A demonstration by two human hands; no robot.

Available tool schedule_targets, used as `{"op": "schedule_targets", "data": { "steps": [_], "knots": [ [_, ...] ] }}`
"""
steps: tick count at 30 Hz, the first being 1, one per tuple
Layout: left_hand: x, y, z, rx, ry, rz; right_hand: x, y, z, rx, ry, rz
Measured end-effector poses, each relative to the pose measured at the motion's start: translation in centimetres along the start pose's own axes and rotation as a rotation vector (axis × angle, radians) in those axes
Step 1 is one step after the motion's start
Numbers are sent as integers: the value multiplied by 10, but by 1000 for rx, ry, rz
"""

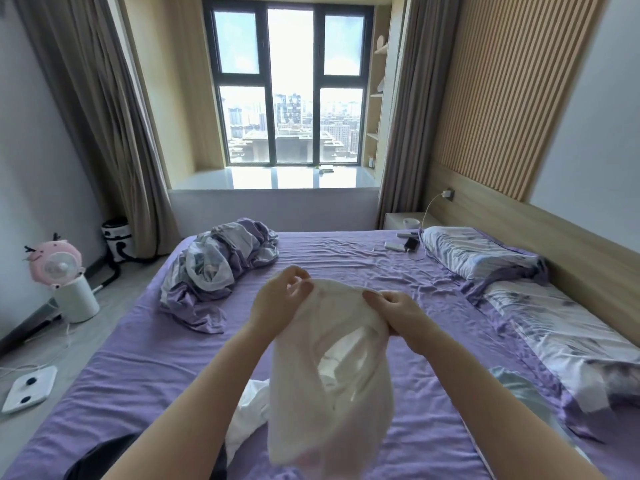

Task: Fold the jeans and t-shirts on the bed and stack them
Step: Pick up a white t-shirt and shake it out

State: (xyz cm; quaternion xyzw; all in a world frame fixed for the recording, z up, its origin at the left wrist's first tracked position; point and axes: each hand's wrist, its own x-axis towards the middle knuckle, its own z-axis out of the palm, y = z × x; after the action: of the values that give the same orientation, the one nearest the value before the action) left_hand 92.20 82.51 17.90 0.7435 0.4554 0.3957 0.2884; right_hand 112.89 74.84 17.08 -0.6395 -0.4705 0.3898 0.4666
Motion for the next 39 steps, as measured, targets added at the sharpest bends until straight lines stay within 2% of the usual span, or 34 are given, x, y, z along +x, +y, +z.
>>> {"op": "schedule_targets", "data": {
  "steps": [2, 4, 5, 7, 10, 13, 14, 15, 16, 18, 19, 22, 23, 25, 27, 29, 30, 31, 33, 36, 39],
  "knots": [
    [-2, 11, -2, 63, -152, 54, -1, -6, 2, 180, -134, 86],
    [-9, 21, 7, 172, -364, 135, 0, -12, 7, 277, -213, 69],
    [-12, 24, 12, 236, -420, 164, 2, -14, 10, 305, -240, 48],
    [-13, 26, 18, 272, -403, 157, 5, -18, 12, 290, -290, -12],
    [-6, 24, 7, 222, -385, 99, 4, -14, 10, 57, -338, -106],
    [1, 21, -11, 189, -238, 52, 0, 9, 15, -504, -254, -194],
    [3, 22, -15, 123, -169, 39, -1, 17, 17, -601, -218, -195],
    [4, 23, -18, 65, -113, 19, -5, 23, 19, -557, -214, -172],
    [6, 25, -20, 37, -76, 7, -9, 24, 23, -403, -244, -140],
    [9, 29, -18, 66, -80, 4, -14, 17, 37, -154, -292, -145],
    [9, 31, -16, 99, -101, 1, -12, 14, 44, -177, -253, -183],
    [7, 34, -13, 99, -141, -29, -5, 6, 57, -462, -44, -281],
    [8, 34, -17, 45, -127, -36, -3, 7, 55, -450, -27, -267],
    [10, 29, -30, 10, -83, -55, -2, 13, 44, -191, -111, -180],
    [13, 20, -46, 290, -120, -56, -4, 17, 36, 70, -169, -95],
    [6, 13, -50, 633, -248, -25, -2, 17, 38, 205, -170, -40],
    [0, 10, -46, 696, -279, 22, -1, 15, 42, 243, -167, -31],
    [-8, 7, -37, 671, -276, 69, 0, 13, 47, 283, -175, -30],
    [-24, 3, -18, 459, -218, 87, 2, 8, 54, 400, -243, -13],
    [-37, -1, 1, 271, -173, -89, 1, 2, 60, 445, -367, 23],
    [-43, -4, 8, -1, -216, -315, 1, -1, 58, 407, -354, 52]
  ]
}}
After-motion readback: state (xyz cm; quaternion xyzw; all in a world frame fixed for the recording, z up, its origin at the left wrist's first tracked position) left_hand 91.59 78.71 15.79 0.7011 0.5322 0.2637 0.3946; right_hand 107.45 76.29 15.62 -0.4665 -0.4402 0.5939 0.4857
